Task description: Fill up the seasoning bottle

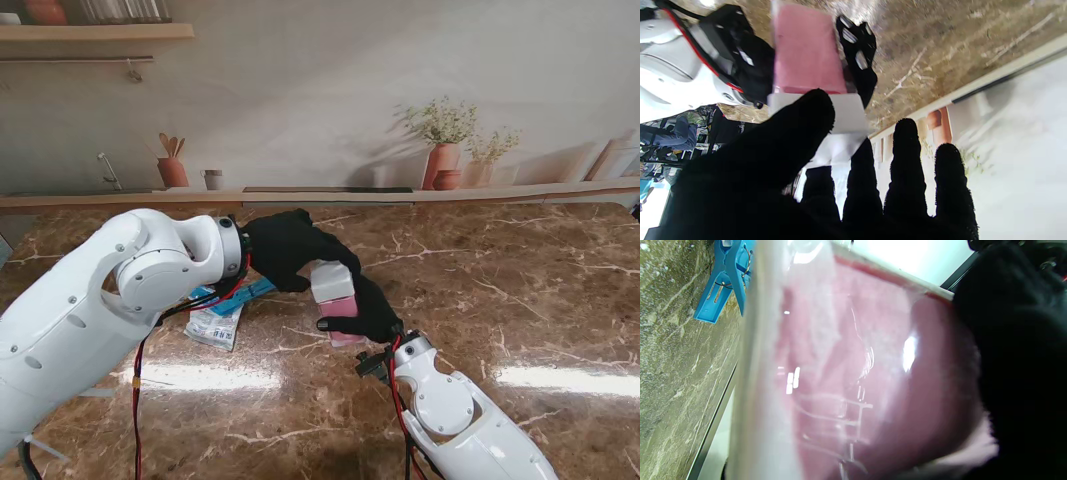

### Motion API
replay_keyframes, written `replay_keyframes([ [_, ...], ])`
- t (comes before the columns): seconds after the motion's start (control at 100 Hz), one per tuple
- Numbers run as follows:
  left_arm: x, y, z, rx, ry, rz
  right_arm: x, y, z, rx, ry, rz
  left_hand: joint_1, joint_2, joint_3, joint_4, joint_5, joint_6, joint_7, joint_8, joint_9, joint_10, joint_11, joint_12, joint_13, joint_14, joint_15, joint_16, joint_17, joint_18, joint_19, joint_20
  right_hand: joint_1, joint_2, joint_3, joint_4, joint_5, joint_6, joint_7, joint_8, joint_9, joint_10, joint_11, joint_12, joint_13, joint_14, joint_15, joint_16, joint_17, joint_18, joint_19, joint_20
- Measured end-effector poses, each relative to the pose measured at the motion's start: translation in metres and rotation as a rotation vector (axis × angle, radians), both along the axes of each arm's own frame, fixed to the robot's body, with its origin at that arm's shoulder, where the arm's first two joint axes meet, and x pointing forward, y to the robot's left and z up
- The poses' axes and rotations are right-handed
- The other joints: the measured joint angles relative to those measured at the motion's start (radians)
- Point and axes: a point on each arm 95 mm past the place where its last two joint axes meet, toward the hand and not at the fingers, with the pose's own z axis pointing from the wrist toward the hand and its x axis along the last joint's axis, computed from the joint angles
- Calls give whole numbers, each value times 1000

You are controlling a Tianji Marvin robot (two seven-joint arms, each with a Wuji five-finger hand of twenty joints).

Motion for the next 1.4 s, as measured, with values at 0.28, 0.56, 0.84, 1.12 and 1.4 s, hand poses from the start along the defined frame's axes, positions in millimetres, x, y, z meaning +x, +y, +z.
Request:
replay_keyframes([
  [0.28,8,-5,-12,-78,103,78,-1,1,-1,5,1,6,-207,-65,-76,-43,137,147,150,36,190,86,92,107,143,-5,83,49,71,-49,118,0,0,0,0,0,0,0,1,0,0,0,0,0,0,0,0,0,0,0,0,0],
  [0.56,12,-11,-19,-101,126,113,-2,2,-4,-24,-6,9,-170,-56,-427,-97,345,214,262,7,402,91,154,203,269,41,210,128,135,9,226,22,1,0,0,0,0,0,2,0,0,0,0,0,0,-1,-1,0,0,1,0,0],
  [0.84,11,-14,-26,-229,71,206,2,-1,-1,-29,-14,-10,-157,-132,-528,-97,484,226,330,-44,578,128,171,284,419,52,347,174,237,56,343,67,1,15,0,0,-11,2,3,0,0,0,0,0,0,-1,-1,0,1,1,0,0],
  [1.12,5,-15,-24,-256,92,319,5,0,2,-47,-29,-15,-174,-135,-529,-97,544,277,333,-42,655,163,174,265,489,77,398,190,283,87,394,88,0,22,-1,-1,-12,12,3,0,0,0,0,0,0,-1,2,0,1,1,-12,0],
  [1.4,3,-11,-19,-303,74,403,5,1,0,-63,-42,-23,-252,-78,-519,-97,639,341,333,-12,743,179,217,255,555,105,461,191,338,111,451,90,0,31,-1,-1,-12,36,3,0,0,2,0,1,0,-2,16,1,2,2,-12,0],
])
